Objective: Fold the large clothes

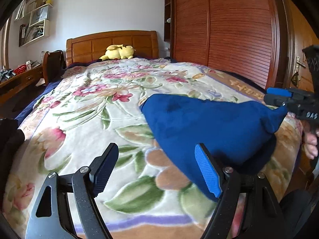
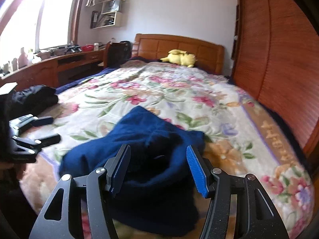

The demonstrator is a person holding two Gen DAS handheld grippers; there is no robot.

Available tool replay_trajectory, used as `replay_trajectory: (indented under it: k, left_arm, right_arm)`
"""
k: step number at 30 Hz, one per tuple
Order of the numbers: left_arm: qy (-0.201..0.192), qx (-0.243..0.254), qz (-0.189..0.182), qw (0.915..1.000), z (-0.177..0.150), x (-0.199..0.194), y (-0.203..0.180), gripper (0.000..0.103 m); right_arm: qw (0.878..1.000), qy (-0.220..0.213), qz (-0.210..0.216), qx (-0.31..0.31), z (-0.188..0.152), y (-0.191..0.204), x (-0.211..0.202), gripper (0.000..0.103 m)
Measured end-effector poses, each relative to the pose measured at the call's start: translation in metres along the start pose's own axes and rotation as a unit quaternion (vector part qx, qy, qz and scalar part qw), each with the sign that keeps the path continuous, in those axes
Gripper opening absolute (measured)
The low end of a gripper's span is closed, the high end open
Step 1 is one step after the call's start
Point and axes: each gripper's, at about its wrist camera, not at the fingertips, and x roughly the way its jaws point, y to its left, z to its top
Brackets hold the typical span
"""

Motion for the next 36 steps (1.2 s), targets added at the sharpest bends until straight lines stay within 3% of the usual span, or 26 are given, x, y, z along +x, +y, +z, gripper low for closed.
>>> replay_trajectory:
  k: [6, 12, 20, 26, 27, 28, 31, 36]
  left_arm:
    - [0.004, -0.007, -0.007, 0.9999, -0.003, 0.001, 0.007, 0.08]
    - [-0.005, -0.008, -0.011, 0.9999, -0.003, -0.007, 0.009, 0.08]
    - [-0.01, -0.009, -0.011, 0.9998, -0.006, -0.015, 0.012, 0.08]
    - [-0.009, -0.014, -0.011, 0.9998, -0.009, -0.02, 0.017, 0.08]
    - [-0.009, -0.016, -0.012, 0.9998, -0.009, -0.021, 0.018, 0.08]
    - [-0.01, -0.017, -0.012, 0.9997, -0.009, -0.023, 0.019, 0.08]
    - [-0.014, -0.017, -0.012, 0.9997, -0.009, -0.025, 0.021, 0.08]
    - [-0.017, -0.02, -0.017, 0.9995, -0.009, -0.028, 0.022, 0.08]
  right_arm:
    - [1.0, 0.007, -0.008, 0.008, 0.004, -0.005, -0.002, 0.06]
    - [1.0, 0.01, -0.01, -0.017, 0.013, 0.015, -0.01, 0.06]
    - [0.996, 0.078, 0.005, -0.036, -0.009, 0.02, 0.018, 0.06]
    - [0.994, 0.107, 0.03, 0.01, -0.011, 0.001, 0.027, 0.06]
    - [0.993, 0.112, 0.038, 0.009, -0.011, 0.002, 0.028, 0.044]
    - [0.991, 0.117, 0.058, 0.002, -0.011, 0.006, 0.028, 0.022]
    - [0.992, 0.112, 0.058, -0.028, -0.006, 0.015, 0.022, 0.013]
    - [0.997, 0.075, 0.021, -0.027, 0.0, 0.009, -0.011, 0.008]
